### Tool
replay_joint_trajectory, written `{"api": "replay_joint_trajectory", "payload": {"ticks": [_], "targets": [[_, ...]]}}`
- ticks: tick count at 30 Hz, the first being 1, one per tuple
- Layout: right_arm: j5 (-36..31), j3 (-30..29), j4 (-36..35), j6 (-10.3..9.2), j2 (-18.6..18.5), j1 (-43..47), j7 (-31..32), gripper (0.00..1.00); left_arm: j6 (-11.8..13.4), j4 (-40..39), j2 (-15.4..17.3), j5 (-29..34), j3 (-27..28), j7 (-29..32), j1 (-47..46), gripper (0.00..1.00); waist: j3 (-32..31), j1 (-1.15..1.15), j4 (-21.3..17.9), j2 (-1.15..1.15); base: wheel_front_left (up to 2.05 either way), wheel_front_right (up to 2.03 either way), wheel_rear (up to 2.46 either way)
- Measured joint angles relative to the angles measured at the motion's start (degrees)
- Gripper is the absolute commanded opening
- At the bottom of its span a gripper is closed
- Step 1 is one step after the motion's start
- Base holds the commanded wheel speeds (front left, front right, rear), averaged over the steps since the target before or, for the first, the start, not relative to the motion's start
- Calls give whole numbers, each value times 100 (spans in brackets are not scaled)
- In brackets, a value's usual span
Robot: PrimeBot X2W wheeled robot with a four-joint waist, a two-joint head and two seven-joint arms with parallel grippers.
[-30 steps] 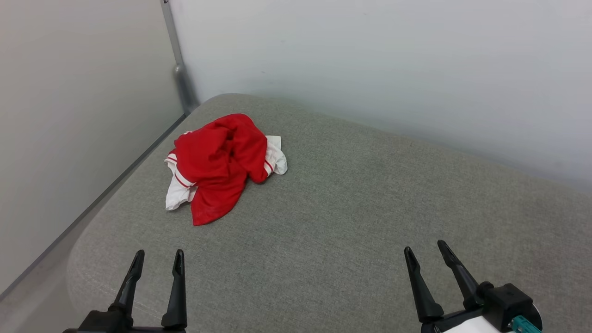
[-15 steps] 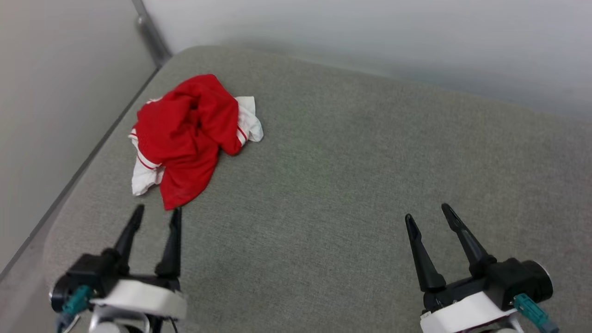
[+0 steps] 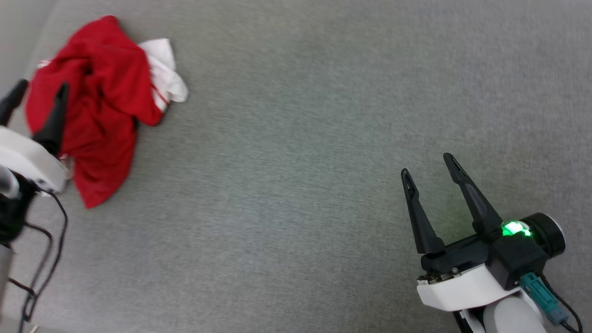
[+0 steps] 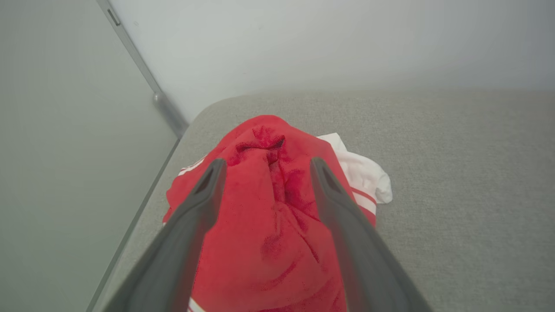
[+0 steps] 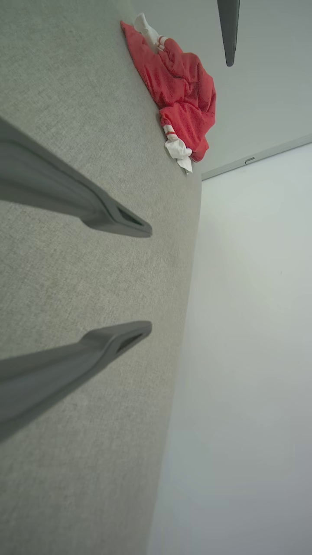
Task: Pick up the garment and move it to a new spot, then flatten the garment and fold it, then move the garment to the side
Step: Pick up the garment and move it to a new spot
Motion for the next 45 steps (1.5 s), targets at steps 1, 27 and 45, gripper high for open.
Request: {"api": "replay_joint_trajectory", "payload": {"ticks": [1, 27, 45], "targets": [[-19, 31, -14, 0, 1, -20, 0, 100, 0, 97, 138, -232, -86, 232, -163, 100, 95, 0, -60, 0, 0, 0, 0], [59, 77, -33, 1, 4, -226, -1, 100, 24, 958, 1267, -2914, -1345, 3345, -1471, 0, 1042, -1, -1034, 0, 0, 0, 0], [527, 100, 352, 1, -1, 66, 0, 100, 1, -1004, 1240, -3575, -2795, 2058, -358, 0, -580, -3, -1591, 0, 0, 0, 0]]}}
